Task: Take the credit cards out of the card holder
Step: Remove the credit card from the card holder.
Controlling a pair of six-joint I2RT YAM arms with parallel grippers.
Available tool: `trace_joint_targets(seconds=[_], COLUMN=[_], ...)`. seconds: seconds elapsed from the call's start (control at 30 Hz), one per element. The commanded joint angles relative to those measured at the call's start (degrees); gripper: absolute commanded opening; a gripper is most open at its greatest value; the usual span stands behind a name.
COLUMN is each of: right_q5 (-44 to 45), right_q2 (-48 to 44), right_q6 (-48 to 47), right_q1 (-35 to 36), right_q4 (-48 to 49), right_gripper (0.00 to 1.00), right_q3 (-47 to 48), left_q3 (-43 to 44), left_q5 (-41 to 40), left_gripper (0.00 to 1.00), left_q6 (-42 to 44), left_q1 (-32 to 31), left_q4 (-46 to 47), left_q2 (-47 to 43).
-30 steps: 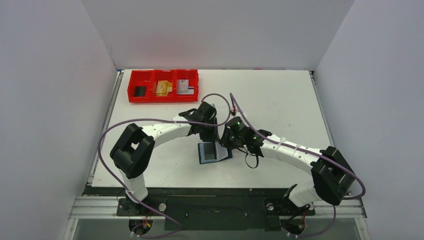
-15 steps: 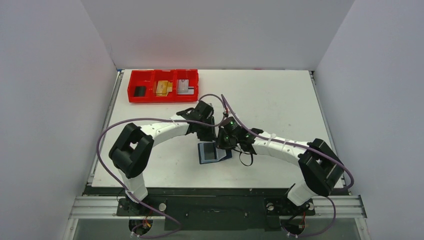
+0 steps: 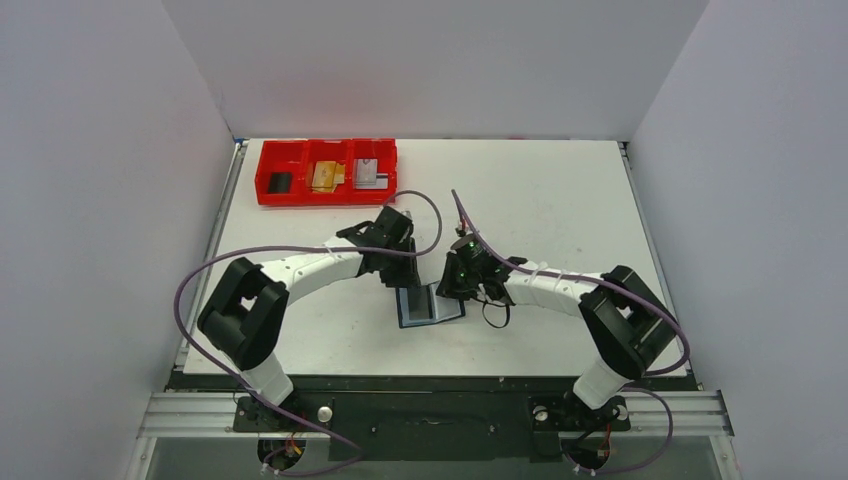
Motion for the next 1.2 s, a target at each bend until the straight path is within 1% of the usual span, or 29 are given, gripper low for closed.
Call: trace_joint_targets(seconds=[0.0, 0.2, 0.37, 0.5, 0.6, 0.67, 0.97, 1.17], right_q5=[-4.22, -7.08, -8.41, -9.05, -9.32, -9.55, -10.78, -12.26], right_q2=[1.61, 2.99, 3.87, 4.19, 4.03, 3.77, 3.53, 2.52], right_q6=[1.39, 2.98, 3.71, 4.28, 4.65, 4.81, 5.95, 7.61], right_q1=[-1.32, -2.37, -2.70, -3.17, -3.74, -4.09, -4.94, -5.67], right_q4=[6.99, 11.63, 12.95, 13.74, 14.38, 14.80, 17.03, 20.96], right_gripper=[0.13, 0.14, 0.14, 0.15, 0.15, 0.15, 0.16, 0.20], right_q3=[-2.15, -4.38, -4.65, -5.16, -6.09, -6.60, -7.97, -10.24], left_q3=[-2.96, -5.81, -6.53, -6.82, -6.84, -6.93, -6.98, -7.07], left_q5=[-0.93, -0.98, -1.37, -1.60, -2.02, -2.39, -3.86, -3.83], left_gripper=[0.26, 0.23, 0.19, 0.13, 0.06, 0.03, 0.00, 0.00], left_q6=[0.90, 0.09, -0.16, -0.50, -1.06, -1.36, -1.97, -1.97], left_q1=[0.16, 0.21, 0.17, 0.14, 0.09, 0.07, 0.07, 0.07], left_q4=[0.60, 1.54, 2.03, 2.73, 2.65, 2.56, 1.82, 1.91], left_q2=[-3.79, -4.42, -3.97, -3.16, -2.58, -2.28, -1.74, -0.70])
